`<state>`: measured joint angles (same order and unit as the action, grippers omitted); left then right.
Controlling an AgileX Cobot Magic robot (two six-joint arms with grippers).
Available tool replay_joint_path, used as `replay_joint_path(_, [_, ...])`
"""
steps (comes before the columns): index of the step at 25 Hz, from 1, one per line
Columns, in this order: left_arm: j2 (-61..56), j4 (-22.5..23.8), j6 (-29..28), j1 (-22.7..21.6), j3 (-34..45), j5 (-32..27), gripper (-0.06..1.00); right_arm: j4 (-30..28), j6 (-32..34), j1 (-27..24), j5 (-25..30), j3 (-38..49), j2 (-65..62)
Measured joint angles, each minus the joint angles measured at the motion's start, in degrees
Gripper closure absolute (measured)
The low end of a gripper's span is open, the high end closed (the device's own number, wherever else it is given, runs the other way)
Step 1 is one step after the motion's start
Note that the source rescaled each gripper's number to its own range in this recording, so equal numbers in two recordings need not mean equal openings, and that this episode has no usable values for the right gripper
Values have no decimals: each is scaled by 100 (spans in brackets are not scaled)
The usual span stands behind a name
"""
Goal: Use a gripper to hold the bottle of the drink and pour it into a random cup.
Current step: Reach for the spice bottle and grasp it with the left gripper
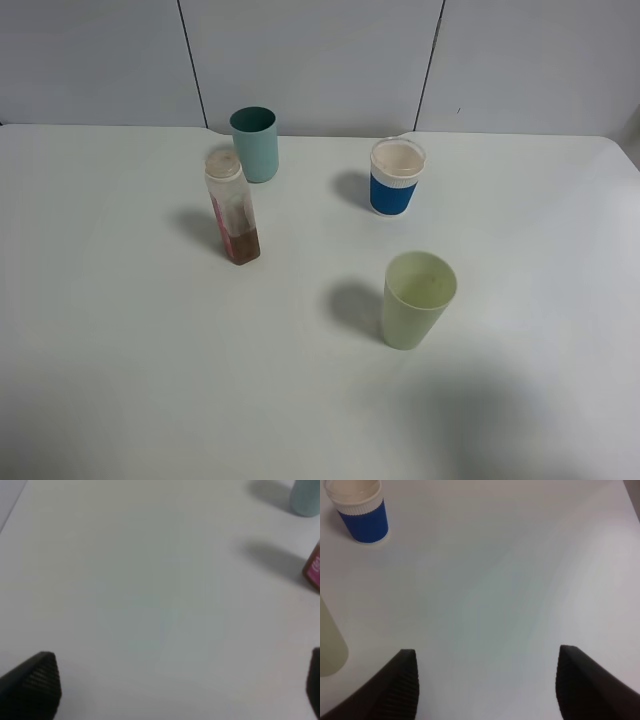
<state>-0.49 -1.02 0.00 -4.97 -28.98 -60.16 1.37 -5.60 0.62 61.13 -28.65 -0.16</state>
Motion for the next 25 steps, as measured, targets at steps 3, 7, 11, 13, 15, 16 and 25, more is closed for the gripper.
replay_joint_path(3, [0, 0, 0, 0, 0, 0, -6, 0, 0, 0, 0, 0, 0])
replay_joint_path(7, [0, 0, 0, 0, 0, 0, -6, 0, 0, 0, 0, 0, 0])
replay_joint_path(11, [0, 0, 0, 0, 0, 0, -6, 0, 0, 0, 0, 0, 0])
replay_joint_path(13, [0, 0, 0, 0, 0, 0, -6, 0, 0, 0, 0, 0, 0])
replay_joint_path(15, [0, 0, 0, 0, 0, 0, -6, 0, 0, 0, 0, 0, 0])
replay_joint_path(16, [0, 0, 0, 0, 0, 0, -6, 0, 0, 0, 0, 0, 0])
replay_joint_path(25, [0, 0, 0, 0, 0, 0, -6, 0, 0, 0, 0, 0, 0])
